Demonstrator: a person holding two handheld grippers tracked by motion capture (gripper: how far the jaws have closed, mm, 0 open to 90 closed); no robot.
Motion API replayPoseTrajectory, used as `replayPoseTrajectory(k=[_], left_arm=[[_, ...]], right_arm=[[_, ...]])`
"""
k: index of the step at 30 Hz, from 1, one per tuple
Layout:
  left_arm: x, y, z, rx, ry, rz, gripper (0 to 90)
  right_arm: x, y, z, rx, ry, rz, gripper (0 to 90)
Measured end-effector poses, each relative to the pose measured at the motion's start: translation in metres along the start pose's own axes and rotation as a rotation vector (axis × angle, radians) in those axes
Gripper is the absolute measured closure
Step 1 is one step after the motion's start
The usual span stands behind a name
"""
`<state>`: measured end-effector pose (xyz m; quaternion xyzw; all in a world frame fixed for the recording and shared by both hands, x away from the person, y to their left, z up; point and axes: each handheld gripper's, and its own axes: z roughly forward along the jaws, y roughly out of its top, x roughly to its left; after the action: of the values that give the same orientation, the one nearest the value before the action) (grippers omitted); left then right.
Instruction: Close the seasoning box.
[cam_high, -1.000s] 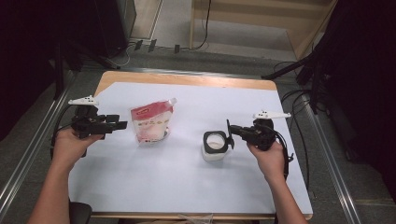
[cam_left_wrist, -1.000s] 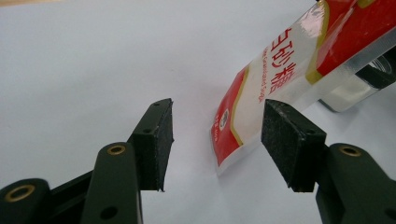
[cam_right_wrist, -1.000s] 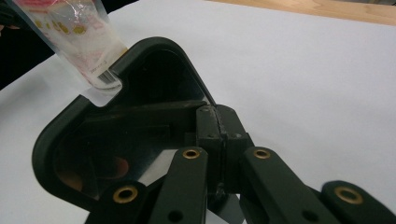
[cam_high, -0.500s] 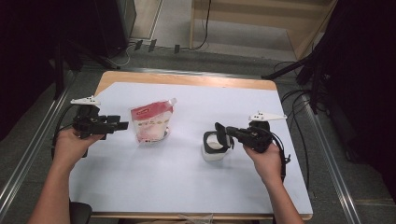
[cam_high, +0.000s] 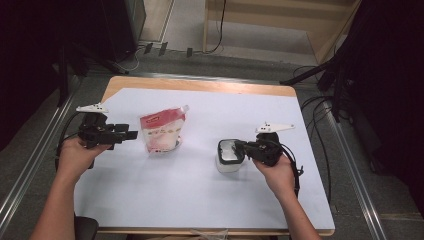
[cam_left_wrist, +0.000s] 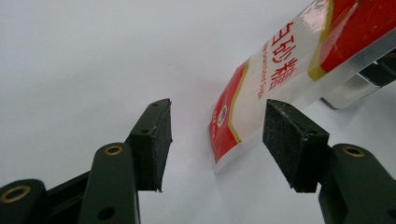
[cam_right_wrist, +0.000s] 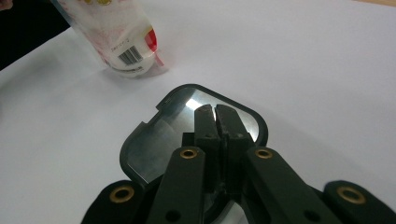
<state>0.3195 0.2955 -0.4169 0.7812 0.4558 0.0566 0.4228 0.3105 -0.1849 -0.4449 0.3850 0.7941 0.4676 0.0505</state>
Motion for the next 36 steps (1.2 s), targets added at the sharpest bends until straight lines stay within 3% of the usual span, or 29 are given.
replayPoseTrajectory(k=[14, 21, 36], left_arm=[[-0.002, -0.002, 0.002, 0.007, 0.005, 0.009, 43.0], [-0.004, -0.002, 0.004, 0.012, 0.003, 0.012, 42.1], [-0.004, -0.004, 0.008, 0.027, 0.005, 0.016, 39.5]], right_arm=[[-0.006, 0.002, -0.012, -0.039, -0.002, -0.008, 74.7], [-0.014, 0.001, -0.021, -0.047, -0.036, -0.034, 71.6], [-0.042, -0.013, -0.036, -0.069, -0.089, 0.012, 56.5]])
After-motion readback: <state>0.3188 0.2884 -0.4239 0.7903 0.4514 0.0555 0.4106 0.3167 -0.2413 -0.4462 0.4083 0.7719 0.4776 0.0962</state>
